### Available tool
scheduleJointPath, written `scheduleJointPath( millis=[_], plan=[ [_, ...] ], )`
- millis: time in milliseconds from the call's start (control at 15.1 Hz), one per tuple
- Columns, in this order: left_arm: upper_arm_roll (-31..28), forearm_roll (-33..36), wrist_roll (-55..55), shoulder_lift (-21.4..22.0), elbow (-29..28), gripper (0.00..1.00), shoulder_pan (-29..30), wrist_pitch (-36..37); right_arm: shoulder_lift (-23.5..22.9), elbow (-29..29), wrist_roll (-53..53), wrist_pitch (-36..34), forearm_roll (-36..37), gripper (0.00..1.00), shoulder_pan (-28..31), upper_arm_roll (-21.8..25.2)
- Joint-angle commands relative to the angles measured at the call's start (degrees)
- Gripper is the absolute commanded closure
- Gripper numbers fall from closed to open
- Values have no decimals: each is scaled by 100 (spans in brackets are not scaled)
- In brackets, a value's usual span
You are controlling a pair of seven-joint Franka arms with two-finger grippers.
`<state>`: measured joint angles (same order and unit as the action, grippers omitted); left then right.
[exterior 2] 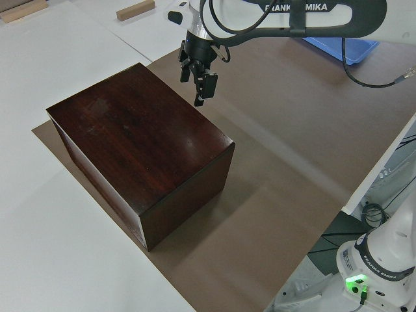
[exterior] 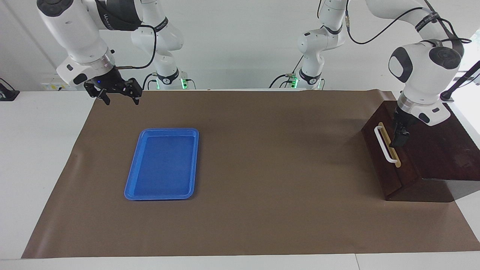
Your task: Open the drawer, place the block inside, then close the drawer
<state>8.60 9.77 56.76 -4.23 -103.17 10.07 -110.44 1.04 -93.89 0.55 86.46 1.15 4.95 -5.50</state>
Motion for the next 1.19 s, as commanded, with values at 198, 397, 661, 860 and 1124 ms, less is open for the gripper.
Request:
scheduleJointPath(
  millis=[198,397,661,860,1124],
  plan=[
    [63,-203,-2630,81,595,0,-1067,1453,107,-94,50,20,-106,0,94,-57],
    [63,-596,-3755,98,755,0,-1113,2025,107,-94,50,11,-106,0,94,-57],
    [11,-1064,-4762,520,674,0,-770,2306,107,-94,50,3,-106,0,94,-57],
    [72,-1038,-4841,511,755,0,-744,2413,107,-94,33,11,-106,0,112,-57],
    [63,-1047,-4911,503,728,0,-682,2439,107,-94,24,20,-106,0,112,-57]
  ],
)
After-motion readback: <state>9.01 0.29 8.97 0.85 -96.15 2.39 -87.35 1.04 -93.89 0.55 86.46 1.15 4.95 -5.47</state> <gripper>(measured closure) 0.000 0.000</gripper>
